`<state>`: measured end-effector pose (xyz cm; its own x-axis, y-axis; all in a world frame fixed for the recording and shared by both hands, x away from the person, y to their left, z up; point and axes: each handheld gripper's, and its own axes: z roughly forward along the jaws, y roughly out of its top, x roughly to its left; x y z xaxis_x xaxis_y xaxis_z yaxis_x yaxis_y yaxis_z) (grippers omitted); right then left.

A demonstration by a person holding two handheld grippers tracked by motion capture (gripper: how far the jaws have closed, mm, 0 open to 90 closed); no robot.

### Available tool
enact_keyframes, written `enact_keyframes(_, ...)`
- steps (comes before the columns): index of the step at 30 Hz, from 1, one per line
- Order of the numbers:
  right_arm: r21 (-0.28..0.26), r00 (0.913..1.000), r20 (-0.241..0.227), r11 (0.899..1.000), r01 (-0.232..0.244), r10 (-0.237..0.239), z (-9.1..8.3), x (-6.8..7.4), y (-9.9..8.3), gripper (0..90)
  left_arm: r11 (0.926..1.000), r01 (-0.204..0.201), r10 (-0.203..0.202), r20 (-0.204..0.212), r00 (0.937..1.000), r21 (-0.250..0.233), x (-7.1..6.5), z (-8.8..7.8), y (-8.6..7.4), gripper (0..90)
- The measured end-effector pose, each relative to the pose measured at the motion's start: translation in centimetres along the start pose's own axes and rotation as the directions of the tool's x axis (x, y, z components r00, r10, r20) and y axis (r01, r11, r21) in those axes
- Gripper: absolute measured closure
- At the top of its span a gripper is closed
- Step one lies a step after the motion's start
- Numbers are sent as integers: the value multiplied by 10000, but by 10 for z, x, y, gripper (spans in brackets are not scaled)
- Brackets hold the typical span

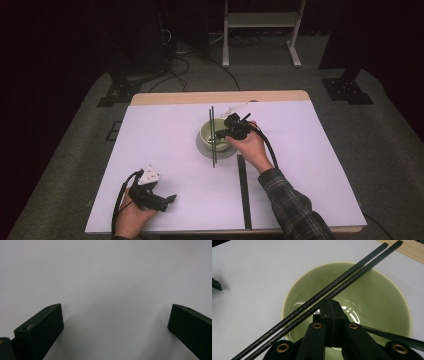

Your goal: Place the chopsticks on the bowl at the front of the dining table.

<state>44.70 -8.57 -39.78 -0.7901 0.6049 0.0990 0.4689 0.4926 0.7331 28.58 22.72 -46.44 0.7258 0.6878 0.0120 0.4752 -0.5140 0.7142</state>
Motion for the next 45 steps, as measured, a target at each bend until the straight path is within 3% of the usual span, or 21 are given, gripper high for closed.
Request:
enact_keyframes(18,53,9996,-99,9997,257,-256,3,8,5,899,10000,-4,4,3,10000,16,0,0,0,0)
enact_keyframes(25,-90,9994,-119,9994,324,-325,-6,9,3,899,10000,12,-12,-4,10000,-12,0,0,0,0)
enact_keyframes(34,-273,9953,-474,9961,836,-849,-26,31,-6,899,10000,-21,21,-7,10000,12,0,0,0,0)
enact_keyframes(45,-397,9860,-996,9906,1306,-1340,-41,61,-29,900,10000,-43,43,-14,10000,31,0,0,0,0)
